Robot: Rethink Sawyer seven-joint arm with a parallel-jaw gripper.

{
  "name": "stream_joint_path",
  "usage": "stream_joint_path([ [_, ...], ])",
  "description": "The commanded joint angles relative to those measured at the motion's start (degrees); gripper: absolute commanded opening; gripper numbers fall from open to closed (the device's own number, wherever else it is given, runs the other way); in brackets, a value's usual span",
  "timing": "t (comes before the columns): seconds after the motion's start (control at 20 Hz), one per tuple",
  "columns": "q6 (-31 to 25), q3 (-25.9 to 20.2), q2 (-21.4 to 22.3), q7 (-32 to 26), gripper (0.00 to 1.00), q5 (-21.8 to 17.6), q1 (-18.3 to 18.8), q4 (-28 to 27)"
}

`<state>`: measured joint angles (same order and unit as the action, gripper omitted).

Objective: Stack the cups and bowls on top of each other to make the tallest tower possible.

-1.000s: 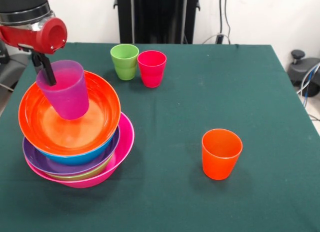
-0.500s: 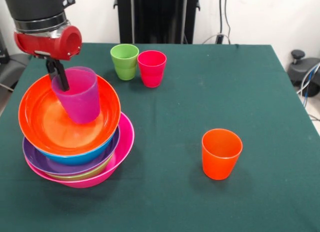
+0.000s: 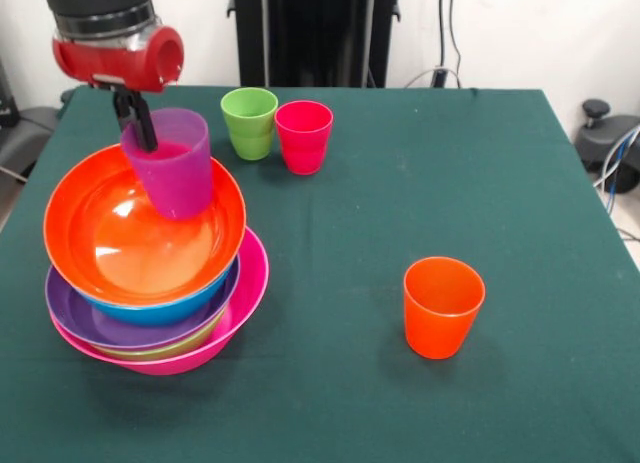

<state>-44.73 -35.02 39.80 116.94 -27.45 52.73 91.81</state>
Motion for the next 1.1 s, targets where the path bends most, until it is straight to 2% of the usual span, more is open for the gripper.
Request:
stream_joint_path([
  [0.05,0.37,-0.34,4.31,-7.1,0.0,-1.02,1.02,6.96],
  [0.5,1.31,-1.52,4.65,-8.4,0.0,-1.42,3.6,8.82],
  [1.1,6.98,1.08,-0.1,-4.77,0.0,-6.17,1.36,7.71],
])
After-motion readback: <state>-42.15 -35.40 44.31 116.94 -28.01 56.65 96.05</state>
